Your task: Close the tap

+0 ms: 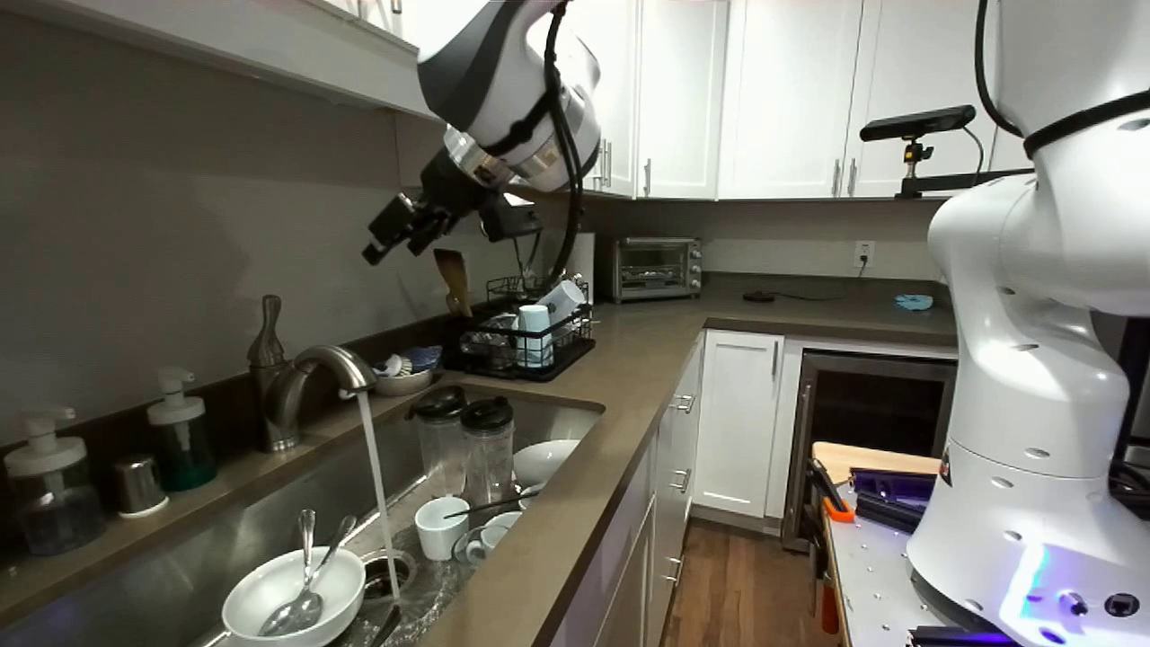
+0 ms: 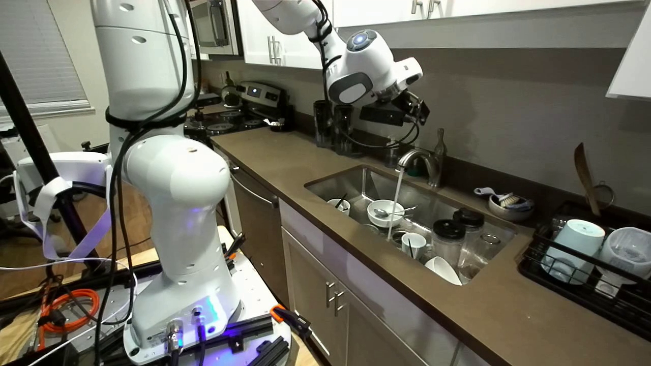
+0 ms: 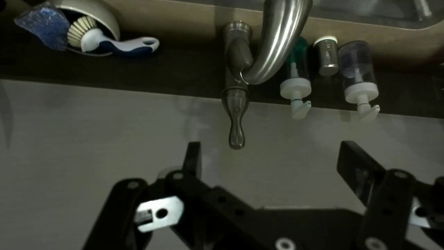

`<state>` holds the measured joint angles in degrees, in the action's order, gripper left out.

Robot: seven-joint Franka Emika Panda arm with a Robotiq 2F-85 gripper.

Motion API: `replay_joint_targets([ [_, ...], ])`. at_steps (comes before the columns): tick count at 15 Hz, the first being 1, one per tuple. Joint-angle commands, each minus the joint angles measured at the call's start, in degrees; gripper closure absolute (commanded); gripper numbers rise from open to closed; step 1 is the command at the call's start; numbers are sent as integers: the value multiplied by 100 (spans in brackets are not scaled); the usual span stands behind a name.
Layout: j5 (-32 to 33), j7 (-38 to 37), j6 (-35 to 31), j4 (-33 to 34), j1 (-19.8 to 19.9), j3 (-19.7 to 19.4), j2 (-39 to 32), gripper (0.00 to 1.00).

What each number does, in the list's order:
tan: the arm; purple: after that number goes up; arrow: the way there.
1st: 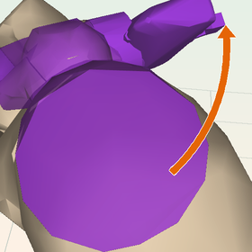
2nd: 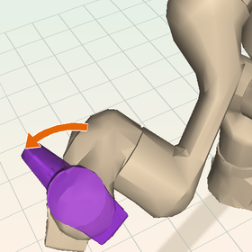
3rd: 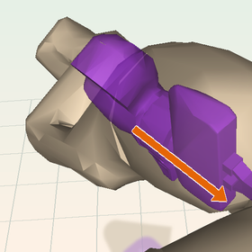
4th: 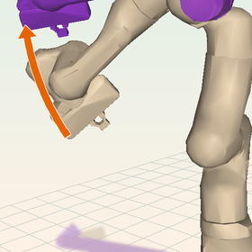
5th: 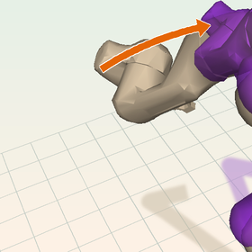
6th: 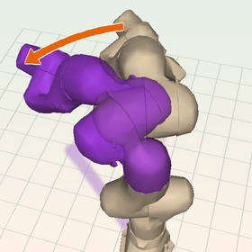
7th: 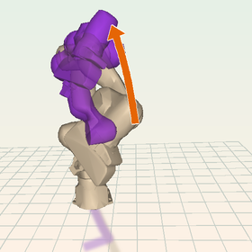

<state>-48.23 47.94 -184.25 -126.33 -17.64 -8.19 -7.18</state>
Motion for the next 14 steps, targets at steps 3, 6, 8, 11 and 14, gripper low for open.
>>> replay_joint_targets([
  [3,125,690,-974,700,676,1054,-608,0],
  [6,951,459,-1316,890,1313,1720,-963,0],
  [8,1625,290,-1482,969,1870,2212,-1235,0],
  [11,2516,111,-1405,1324,2389,2445,-1606,0],
  [14,3140,-189,-1392,1874,2899,2779,-2015,8],
])
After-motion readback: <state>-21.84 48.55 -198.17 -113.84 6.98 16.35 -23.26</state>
